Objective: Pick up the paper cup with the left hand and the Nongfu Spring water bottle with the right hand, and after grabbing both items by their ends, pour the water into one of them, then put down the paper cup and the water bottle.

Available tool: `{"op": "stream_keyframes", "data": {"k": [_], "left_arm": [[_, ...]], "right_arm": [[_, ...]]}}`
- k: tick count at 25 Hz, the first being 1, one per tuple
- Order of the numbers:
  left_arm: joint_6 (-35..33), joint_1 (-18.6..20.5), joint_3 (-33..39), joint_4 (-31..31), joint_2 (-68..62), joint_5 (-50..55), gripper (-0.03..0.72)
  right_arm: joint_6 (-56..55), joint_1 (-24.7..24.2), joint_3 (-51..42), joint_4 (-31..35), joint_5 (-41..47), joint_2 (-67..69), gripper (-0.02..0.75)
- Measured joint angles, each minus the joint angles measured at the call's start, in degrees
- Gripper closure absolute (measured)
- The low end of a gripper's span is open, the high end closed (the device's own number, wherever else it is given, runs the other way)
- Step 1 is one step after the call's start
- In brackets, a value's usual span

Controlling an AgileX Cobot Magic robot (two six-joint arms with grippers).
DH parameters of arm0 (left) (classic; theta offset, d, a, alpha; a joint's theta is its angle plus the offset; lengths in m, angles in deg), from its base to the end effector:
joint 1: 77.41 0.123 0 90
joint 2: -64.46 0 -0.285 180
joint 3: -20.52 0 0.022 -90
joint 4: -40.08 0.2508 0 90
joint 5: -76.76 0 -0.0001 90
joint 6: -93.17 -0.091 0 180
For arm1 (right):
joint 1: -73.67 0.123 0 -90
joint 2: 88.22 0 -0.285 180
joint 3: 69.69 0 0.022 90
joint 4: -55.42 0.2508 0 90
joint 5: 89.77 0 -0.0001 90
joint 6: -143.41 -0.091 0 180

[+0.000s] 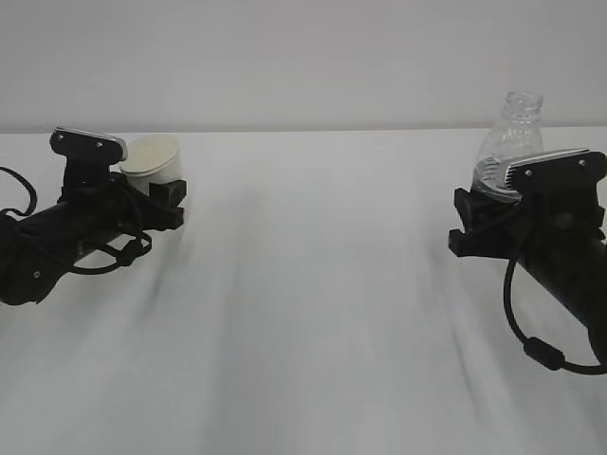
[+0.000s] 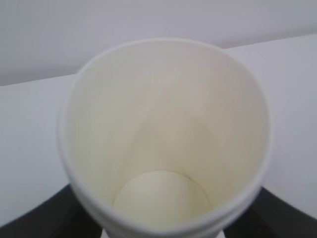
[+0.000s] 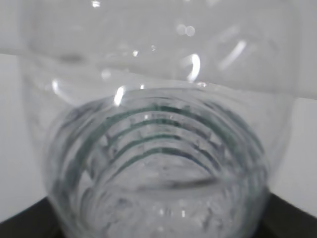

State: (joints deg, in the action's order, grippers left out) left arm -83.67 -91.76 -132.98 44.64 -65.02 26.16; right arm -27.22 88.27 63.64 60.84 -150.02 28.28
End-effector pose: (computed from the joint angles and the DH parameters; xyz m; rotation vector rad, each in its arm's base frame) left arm 0.3773 -0.1023 0.0985 0.2693 1.8270 -0.2349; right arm 0.3011 0.0707 0.1238 -0.2740 1.7765 0.0251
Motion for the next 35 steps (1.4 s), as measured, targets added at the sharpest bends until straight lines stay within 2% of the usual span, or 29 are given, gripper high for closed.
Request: {"op": "stream_keyframes", "data": {"k": [10, 15, 25, 29, 35], "left_arm": [[10.08, 0.00, 2.92, 17.13, 4.41, -2.42, 0.232], [17.27, 0.00, 3.17, 28.57, 5.48, -3.04, 0.232], [26.17, 0.00, 3.17, 46.56, 7.91, -5.52, 0.232], [27.65, -0.50, 3.17, 50.56, 8.77, -5.65, 0.232], [27.99, -5.88, 3.17, 52.71, 8.82, -5.78, 0.232]], "right_arm": [[-0.22, 0.00, 0.00, -4.42, 0.41, 0.00, 0.273], [-1.93, 0.00, 0.00, -7.69, 3.39, -0.82, 0.273], [-2.39, 0.00, -0.04, -13.21, 9.84, -6.67, 0.274], [-4.18, 0.00, -0.04, -15.83, 11.37, -7.81, 0.274], [-7.44, 0.00, -0.04, -20.47, 12.49, -8.12, 0.274]]}}
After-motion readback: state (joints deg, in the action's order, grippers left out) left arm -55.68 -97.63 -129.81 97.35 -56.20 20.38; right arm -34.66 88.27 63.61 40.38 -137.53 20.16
